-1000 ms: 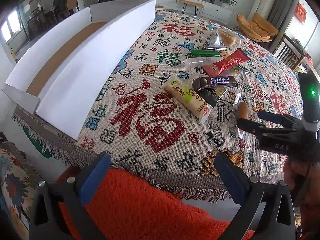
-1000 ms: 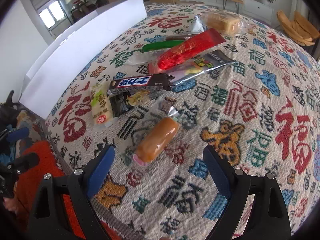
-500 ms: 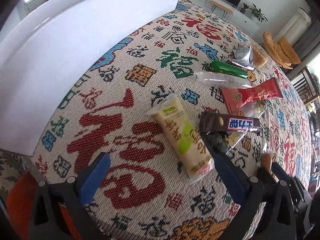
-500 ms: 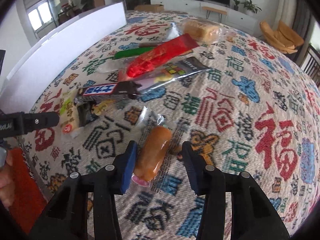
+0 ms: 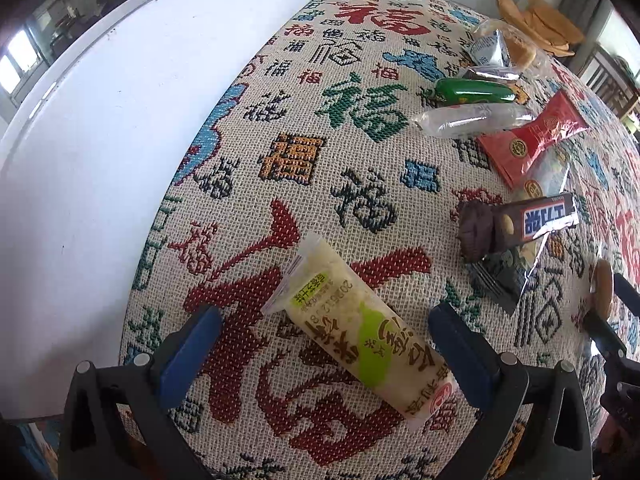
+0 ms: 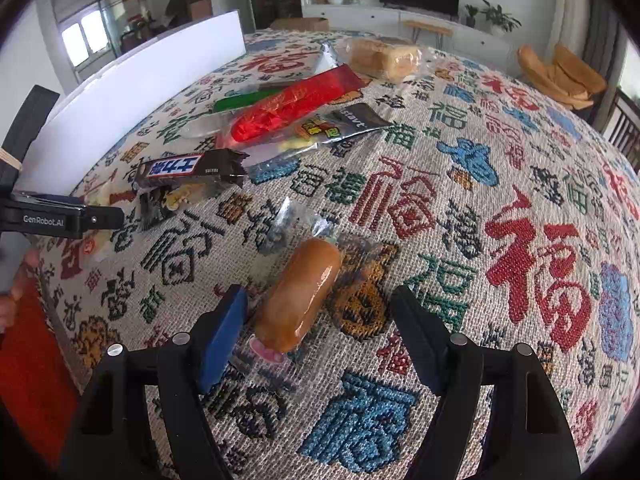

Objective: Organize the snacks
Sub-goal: 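Grasp the cream bar pack with the left tool while the right tool grasps the wrapped sausage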

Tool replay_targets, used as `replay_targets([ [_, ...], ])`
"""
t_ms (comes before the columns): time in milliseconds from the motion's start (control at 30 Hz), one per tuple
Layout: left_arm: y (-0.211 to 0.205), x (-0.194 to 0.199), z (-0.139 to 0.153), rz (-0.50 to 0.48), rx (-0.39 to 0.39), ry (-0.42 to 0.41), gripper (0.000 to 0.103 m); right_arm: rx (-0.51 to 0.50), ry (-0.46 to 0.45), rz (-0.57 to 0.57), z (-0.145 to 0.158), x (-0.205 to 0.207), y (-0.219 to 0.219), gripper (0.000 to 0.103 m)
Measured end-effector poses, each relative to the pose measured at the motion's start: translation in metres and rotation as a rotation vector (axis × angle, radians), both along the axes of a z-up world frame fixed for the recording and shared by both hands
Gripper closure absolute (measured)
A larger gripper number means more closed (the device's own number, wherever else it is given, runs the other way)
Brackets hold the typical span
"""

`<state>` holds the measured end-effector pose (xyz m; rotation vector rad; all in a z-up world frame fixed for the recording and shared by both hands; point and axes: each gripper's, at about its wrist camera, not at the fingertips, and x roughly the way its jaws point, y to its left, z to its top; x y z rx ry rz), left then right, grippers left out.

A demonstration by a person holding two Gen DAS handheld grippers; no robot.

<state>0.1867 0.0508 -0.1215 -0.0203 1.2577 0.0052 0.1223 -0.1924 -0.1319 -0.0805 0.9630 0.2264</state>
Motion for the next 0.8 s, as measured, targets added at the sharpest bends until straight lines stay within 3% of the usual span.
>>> replay_targets([
  [133, -0.001, -0.013, 0.001, 0.051, -0.004, 0.052, 0.000, -0.002, -0.011, -0.010, 0.000, -0.003, 0.001, 0.023],
  [567, -0.022, -0.033, 0.010, 0.003, 0.005, -0.054, 0.000, -0.024, -0.061, -0.011, -0.003, -0.013, 0.005, 0.016],
  [800, -0.019, -0.028, 0.006, -0.016, 0.006, -0.061, 0.000, -0.024, -0.064, -0.012, -0.003, -0.012, 0.005, 0.015],
])
